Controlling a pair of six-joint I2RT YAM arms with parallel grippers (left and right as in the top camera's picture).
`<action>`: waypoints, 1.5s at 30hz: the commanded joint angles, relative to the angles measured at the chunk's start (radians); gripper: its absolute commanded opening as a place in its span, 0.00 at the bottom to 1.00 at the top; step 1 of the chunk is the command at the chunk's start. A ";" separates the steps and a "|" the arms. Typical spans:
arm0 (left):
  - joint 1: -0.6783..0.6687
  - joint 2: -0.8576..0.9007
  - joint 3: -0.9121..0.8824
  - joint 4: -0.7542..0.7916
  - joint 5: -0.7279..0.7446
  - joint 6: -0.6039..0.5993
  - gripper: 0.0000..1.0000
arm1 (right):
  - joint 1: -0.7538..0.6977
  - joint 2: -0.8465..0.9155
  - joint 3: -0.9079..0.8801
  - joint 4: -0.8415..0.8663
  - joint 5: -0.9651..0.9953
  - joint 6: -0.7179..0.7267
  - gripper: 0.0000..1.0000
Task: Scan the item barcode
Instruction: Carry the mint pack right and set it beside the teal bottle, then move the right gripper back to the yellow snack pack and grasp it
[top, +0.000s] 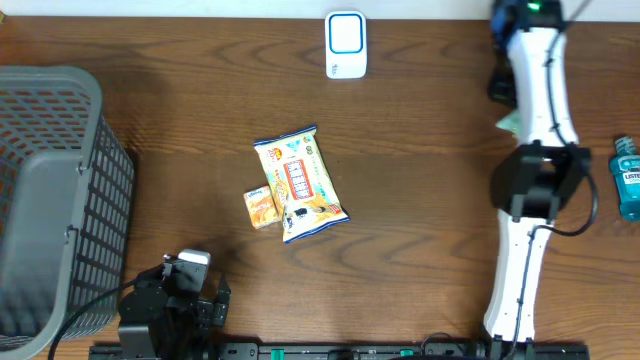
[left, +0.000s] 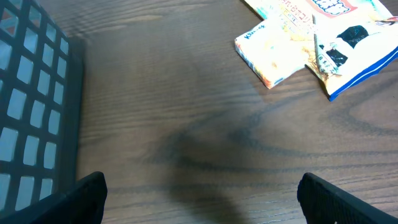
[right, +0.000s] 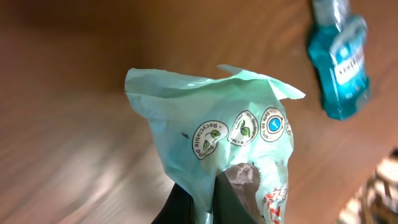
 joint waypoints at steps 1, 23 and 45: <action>0.005 -0.001 -0.002 -0.002 -0.005 -0.013 0.98 | -0.087 -0.034 -0.083 0.021 0.042 0.077 0.01; 0.005 -0.001 -0.002 -0.002 -0.005 -0.013 0.98 | -0.433 -0.038 -0.119 0.140 -0.225 0.000 0.99; 0.005 -0.001 -0.002 -0.002 -0.005 -0.013 0.98 | 0.033 -0.496 -0.099 0.151 -0.521 -0.092 0.99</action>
